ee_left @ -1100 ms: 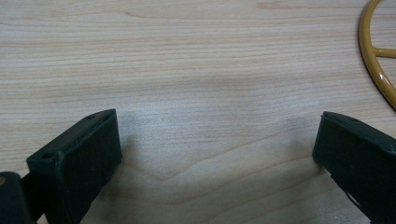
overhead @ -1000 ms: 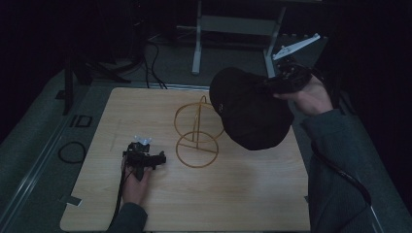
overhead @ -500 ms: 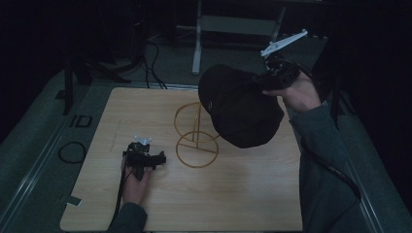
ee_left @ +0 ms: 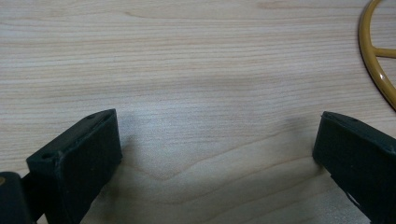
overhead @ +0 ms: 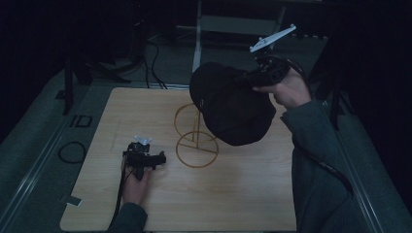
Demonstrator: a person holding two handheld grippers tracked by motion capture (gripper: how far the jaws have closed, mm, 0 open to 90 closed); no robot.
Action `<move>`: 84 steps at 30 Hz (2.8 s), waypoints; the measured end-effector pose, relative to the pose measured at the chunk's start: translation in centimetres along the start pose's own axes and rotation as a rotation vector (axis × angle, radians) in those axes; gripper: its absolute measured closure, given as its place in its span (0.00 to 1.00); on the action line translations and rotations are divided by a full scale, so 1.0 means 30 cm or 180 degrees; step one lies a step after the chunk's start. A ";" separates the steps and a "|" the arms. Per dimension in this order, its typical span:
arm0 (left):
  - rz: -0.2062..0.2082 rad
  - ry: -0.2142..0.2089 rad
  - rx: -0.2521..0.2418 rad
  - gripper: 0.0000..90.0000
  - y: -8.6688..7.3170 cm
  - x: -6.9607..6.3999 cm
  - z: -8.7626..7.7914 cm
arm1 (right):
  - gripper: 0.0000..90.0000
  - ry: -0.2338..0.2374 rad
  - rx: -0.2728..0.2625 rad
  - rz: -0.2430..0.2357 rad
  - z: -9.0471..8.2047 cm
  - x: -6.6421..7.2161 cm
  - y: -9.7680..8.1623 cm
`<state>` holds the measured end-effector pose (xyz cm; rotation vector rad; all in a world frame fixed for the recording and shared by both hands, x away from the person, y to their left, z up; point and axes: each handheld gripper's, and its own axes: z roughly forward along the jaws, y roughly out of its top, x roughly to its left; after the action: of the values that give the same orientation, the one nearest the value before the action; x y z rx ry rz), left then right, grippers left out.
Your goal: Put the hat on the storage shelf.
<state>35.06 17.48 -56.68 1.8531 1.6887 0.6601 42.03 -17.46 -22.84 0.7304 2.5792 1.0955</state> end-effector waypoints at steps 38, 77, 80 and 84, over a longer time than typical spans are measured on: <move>0.0002 0.0001 0.0003 0.01 0.000 0.000 0.000 | 0.95 0.0165 0.0144 -0.0032 0.199 0.068 0.083; 0.0000 0.0004 0.0003 0.01 0.000 0.000 0.000 | 0.92 0.0091 0.0420 0.0005 0.388 0.119 0.092; 0.0001 0.0003 0.0003 0.01 0.000 0.000 0.000 | 0.91 0.0044 0.0429 -0.0003 0.397 0.120 0.094; -0.0001 0.0003 0.0002 0.01 0.000 0.000 0.000 | 0.90 0.0025 0.0415 0.0003 0.403 0.121 0.095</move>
<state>35.06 17.49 -56.67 1.8534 1.6898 0.6605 44.84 -6.54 -29.21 0.7577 2.6770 0.9390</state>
